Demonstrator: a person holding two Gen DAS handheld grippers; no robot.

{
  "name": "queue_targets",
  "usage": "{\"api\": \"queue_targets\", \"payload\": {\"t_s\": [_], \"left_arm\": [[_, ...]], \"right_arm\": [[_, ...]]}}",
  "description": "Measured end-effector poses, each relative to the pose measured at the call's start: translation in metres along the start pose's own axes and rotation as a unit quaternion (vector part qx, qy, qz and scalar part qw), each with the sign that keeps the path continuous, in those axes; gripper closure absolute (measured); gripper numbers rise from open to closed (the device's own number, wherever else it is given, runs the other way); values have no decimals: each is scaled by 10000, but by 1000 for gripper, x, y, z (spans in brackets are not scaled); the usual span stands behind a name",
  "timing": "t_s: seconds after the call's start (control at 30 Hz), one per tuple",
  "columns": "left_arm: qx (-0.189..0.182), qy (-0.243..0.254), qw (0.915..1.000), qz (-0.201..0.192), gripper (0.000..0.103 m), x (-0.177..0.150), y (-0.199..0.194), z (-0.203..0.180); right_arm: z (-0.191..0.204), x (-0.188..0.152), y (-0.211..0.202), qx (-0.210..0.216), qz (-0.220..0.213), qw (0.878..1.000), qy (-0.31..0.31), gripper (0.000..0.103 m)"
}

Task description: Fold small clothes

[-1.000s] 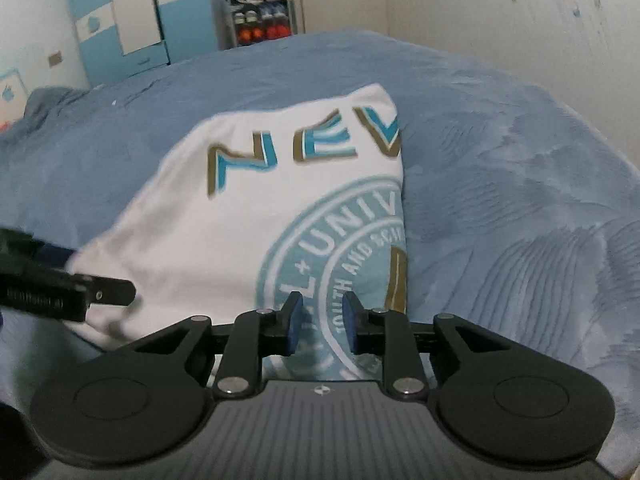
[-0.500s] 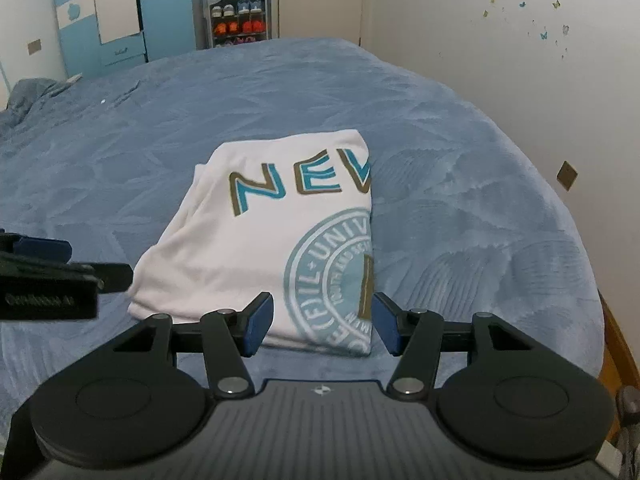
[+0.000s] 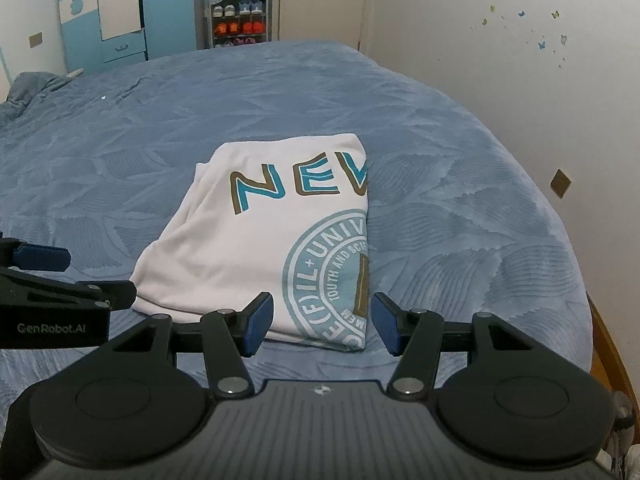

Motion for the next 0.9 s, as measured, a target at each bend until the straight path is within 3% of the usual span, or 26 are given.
{"api": "queue_targets", "payload": {"t_s": [0.9], "left_arm": [[-78,-33,10000,43,27,-3,3,-1]], "right_arm": [[2,-2,-1,9,-15,10000,73,36]]}}
Point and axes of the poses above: each gripper's, at about its wrist camera, not at the fingertips, and y roughly the way its jaws point, z to its left, x to its top, the point moved 5 cm from there along y, roughly the way its jaws point, and after that the axes turned 5 degrees about -y, right-handed, at the moved point
